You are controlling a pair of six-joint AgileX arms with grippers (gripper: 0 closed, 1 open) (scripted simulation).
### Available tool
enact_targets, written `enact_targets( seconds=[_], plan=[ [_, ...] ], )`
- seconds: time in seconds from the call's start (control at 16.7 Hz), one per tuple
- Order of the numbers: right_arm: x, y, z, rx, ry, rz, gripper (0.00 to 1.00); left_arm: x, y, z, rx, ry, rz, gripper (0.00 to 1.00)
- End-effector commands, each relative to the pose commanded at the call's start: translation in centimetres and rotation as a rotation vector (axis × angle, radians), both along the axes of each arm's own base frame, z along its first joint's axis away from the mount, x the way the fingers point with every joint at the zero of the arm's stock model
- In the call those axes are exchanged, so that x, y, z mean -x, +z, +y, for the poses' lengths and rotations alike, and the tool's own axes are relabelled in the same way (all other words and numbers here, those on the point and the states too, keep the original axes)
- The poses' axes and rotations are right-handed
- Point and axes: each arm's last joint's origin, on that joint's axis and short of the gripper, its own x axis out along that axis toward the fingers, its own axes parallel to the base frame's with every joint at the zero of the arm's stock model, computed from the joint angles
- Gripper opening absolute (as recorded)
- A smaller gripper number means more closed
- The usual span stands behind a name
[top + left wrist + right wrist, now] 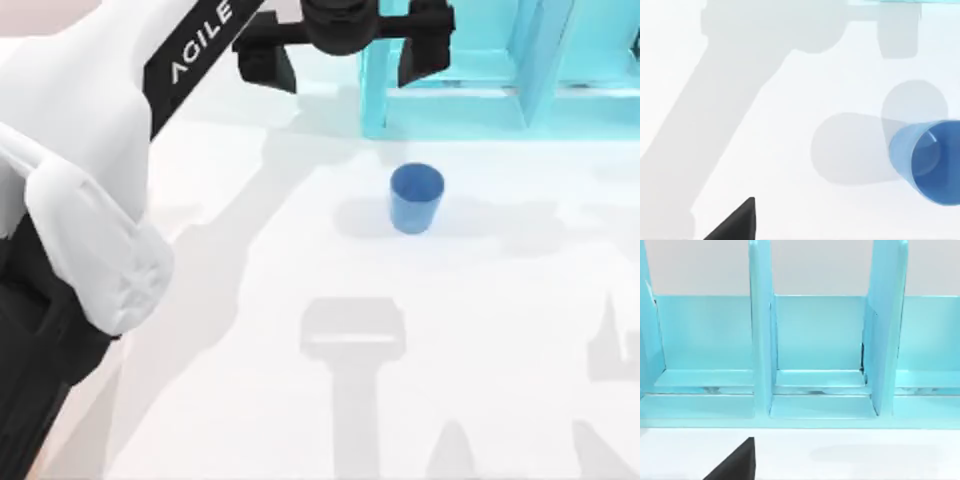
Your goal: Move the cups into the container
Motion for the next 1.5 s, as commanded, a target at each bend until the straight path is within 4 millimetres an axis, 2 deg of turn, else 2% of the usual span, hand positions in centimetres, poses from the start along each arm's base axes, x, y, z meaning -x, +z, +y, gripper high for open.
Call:
enact_targets(
  seconds=[0.18, 0.36, 0.72, 0.9, 1.26, 1.38, 1.5],
  plan=[
    [0.0, 0.0, 0.0, 0.000, 0.000, 0.000, 1.00, 1.2, -3.8, -4.0, -0.044, 0.004, 0.033, 1.00],
    [0.0, 0.0, 0.0, 0.000, 0.000, 0.000, 1.00, 1.9, -5.7, -5.7, -0.076, 0.003, 0.051, 1.00],
    [0.0, 0.0, 0.0, 0.000, 0.000, 0.000, 1.00, 1.6, -6.3, -5.7, -0.078, 0.004, 0.055, 1.00],
    [0.0, 0.0, 0.0, 0.000, 0.000, 0.000, 1.00, 0.8, -8.3, -6.0, -0.079, 0.003, 0.054, 1.00],
    [0.0, 0.0, 0.0, 0.000, 0.000, 0.000, 1.00, -0.9, -14.1, -5.9, -0.077, 0.003, 0.051, 1.00],
    [0.0, 0.0, 0.0, 0.000, 0.000, 0.000, 1.00, -1.1, -15.1, -5.8, -0.077, 0.003, 0.052, 1.00],
    [0.0, 0.0, 0.0, 0.000, 0.000, 0.000, 1.00, -1.1, -15.2, -5.8, -0.077, 0.003, 0.052, 1.00]
  ],
)
